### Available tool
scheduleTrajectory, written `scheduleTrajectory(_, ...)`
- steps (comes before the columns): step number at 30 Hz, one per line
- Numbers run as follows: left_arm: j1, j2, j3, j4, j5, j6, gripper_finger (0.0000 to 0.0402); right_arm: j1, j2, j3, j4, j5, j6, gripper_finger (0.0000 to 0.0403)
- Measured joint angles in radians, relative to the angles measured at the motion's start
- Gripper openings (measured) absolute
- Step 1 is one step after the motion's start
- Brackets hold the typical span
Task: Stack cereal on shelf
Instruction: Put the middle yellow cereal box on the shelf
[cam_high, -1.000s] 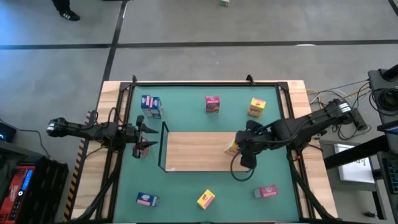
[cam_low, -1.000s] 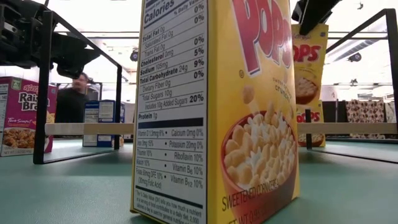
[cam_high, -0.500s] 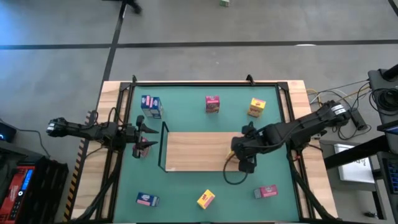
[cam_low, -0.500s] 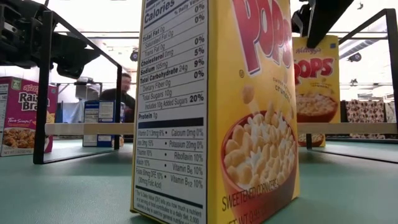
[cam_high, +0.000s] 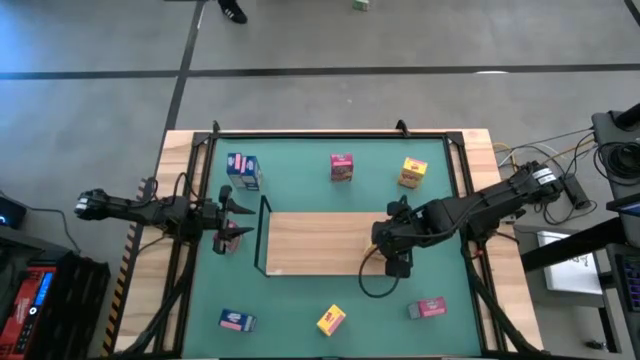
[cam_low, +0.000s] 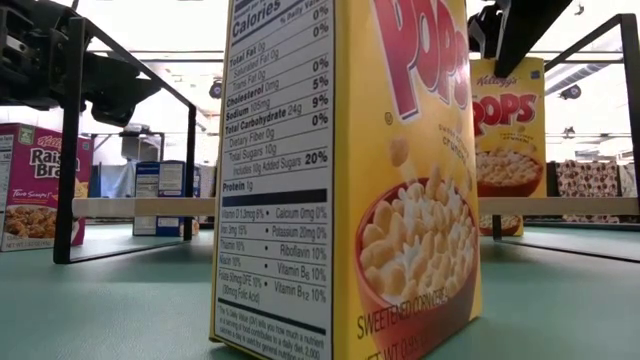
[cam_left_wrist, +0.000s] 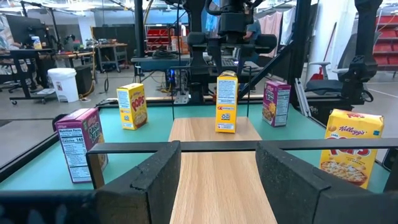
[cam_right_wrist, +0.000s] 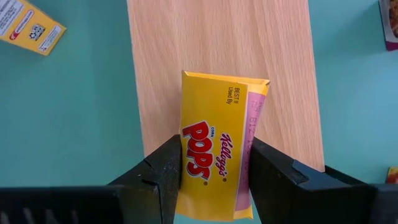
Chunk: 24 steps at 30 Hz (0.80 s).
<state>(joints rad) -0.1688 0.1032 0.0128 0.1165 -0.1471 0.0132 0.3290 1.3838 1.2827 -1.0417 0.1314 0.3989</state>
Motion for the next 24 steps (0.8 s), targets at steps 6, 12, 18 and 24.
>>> scheduleTrajectory(6,0.0,0.0,0.0,0.0,0.0,0.0,0.0192,0.0,0.005,0.0,0.008,0.0,0.001,0.0168)
scheduleTrajectory(12,0.0,0.0,0.0,0.0,0.0,0.0,0.0192,0.0,0.012,0.0,0.024,-0.001,-0.001,0.018)
scheduleTrajectory(18,0.0,0.0,0.0,0.0,0.0,0.0,0.0192,0.0,0.013,0.0,0.032,-0.033,0.0,0.0188)
scheduleTrajectory(24,0.0,0.0,0.0,0.0,0.0,0.0,0.0192,0.0,0.013,0.0,0.034,-0.06,0.0,0.0187)
